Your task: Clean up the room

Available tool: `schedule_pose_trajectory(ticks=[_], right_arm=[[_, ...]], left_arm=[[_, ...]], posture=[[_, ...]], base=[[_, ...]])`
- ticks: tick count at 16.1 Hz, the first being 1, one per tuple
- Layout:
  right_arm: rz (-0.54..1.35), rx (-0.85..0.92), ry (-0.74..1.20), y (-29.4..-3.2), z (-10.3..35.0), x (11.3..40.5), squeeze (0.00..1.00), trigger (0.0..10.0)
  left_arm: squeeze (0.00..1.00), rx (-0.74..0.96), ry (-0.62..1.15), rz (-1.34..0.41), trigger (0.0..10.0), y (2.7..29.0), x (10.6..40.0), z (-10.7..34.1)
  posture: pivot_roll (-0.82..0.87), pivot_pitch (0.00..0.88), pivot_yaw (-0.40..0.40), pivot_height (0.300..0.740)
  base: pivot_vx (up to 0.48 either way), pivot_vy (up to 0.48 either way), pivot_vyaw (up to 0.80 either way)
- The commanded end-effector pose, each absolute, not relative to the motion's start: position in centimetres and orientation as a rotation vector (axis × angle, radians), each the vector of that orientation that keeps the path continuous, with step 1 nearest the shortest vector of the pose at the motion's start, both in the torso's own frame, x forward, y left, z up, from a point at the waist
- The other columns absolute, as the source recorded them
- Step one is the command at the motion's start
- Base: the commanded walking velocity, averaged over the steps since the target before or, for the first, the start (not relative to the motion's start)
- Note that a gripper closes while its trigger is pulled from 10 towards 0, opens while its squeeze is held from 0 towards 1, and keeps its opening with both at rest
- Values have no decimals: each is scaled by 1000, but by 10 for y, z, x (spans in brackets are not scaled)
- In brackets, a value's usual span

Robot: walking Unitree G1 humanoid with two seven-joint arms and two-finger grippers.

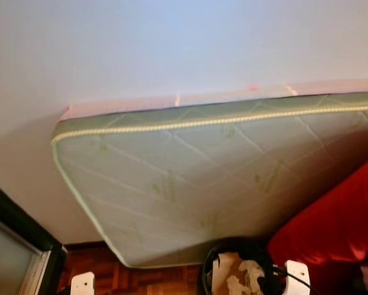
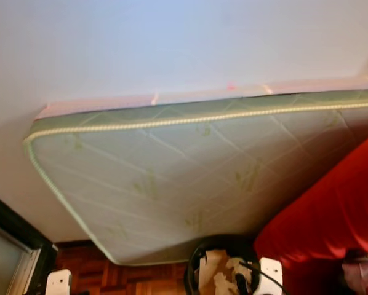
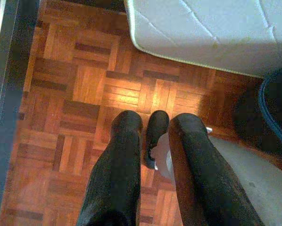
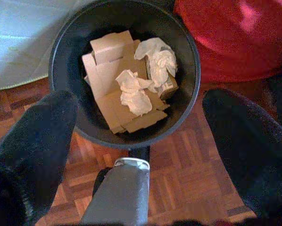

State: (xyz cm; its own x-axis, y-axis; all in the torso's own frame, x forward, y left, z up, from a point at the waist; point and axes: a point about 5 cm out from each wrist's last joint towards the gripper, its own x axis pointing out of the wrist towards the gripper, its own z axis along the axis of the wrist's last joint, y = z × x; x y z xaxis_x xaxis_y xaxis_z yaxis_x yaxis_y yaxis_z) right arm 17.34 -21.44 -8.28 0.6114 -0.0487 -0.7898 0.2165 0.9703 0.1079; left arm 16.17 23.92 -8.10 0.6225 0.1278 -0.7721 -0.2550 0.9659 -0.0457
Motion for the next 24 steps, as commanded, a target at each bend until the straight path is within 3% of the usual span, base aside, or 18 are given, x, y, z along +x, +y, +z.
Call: schedule_pose_trajectory(ticks=[1,10,17,24], right_arm=[[-160,200,917,-216,-84,170,0,10000],[-163,207,914,-216,-84,170,0,10000],[-188,224,912,-217,-84,171,0,10000],[-173,214,931,-216,-84,171,0,10000]], left_arm=[[0,-151,906,224,10000,240,154,-84],[0,-152,904,226,10000,240,155,-84],[0,-161,899,227,10000,239,157,-84],[0,-136,919,218,10000,240,156,-84]], posture=[[89,0,19,740],[92,0,17,740],[95,0,9,740],[104,0,13,740]], base=[[-281,0,0],[-279,0,0],[0,0,0],[0,0,-781]])
